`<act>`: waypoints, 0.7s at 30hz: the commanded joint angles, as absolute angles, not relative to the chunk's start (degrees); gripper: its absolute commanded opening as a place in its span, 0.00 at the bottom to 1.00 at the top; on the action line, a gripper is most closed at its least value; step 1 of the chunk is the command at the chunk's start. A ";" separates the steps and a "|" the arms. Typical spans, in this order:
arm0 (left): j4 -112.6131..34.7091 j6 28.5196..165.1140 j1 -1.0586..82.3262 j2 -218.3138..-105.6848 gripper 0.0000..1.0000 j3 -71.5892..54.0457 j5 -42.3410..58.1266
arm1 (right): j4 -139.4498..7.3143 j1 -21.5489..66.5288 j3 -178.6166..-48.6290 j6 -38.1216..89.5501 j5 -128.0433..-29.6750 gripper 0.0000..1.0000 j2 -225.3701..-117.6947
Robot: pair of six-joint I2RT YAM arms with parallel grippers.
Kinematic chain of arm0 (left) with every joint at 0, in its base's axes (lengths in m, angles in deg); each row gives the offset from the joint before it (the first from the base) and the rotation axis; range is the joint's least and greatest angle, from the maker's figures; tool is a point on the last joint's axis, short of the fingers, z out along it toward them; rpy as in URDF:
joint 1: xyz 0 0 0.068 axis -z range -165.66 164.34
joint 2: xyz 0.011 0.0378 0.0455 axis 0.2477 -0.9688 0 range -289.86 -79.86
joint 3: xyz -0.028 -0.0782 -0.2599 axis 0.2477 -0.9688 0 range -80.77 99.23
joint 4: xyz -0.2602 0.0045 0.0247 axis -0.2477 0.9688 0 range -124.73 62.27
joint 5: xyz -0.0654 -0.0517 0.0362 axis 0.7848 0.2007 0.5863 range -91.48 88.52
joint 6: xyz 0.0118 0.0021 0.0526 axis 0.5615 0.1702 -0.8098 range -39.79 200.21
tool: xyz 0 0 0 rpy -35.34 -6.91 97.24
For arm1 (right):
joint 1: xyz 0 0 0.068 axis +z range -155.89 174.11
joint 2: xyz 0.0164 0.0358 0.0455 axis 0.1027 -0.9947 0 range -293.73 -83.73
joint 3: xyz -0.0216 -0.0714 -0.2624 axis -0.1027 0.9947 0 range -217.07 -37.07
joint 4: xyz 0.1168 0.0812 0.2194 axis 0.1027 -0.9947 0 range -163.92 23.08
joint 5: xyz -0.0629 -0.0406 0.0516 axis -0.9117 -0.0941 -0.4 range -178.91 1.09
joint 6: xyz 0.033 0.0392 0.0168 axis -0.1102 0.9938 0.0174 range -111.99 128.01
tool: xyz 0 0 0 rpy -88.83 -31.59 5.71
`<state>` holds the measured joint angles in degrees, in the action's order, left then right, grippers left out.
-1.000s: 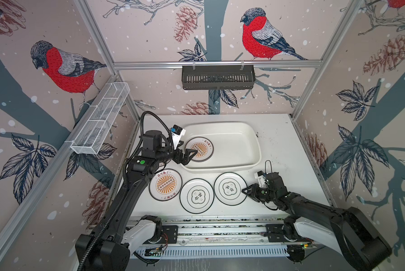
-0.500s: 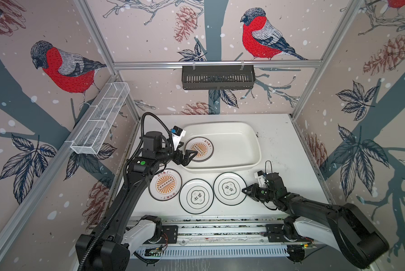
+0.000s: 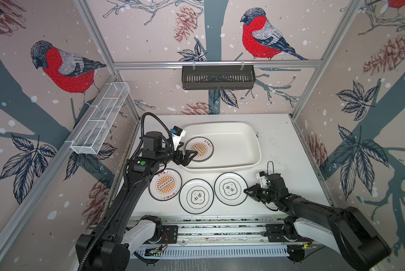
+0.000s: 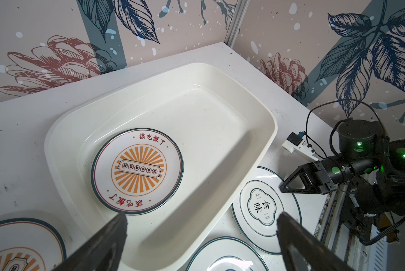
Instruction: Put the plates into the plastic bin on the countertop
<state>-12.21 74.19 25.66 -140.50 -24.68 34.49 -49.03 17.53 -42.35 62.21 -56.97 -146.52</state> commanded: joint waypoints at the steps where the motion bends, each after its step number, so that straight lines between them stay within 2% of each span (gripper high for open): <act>1: -14.00 74.15 25.59 -140.40 0.98 -24.35 35.54 | -53.05 17.12 -42.04 61.33 -58.87 0.07 -146.01; 21: -14.16 74.50 25.59 -140.81 0.98 -24.00 35.58 | -60.63 13.80 -42.76 59.17 -55.88 0.03 -134.64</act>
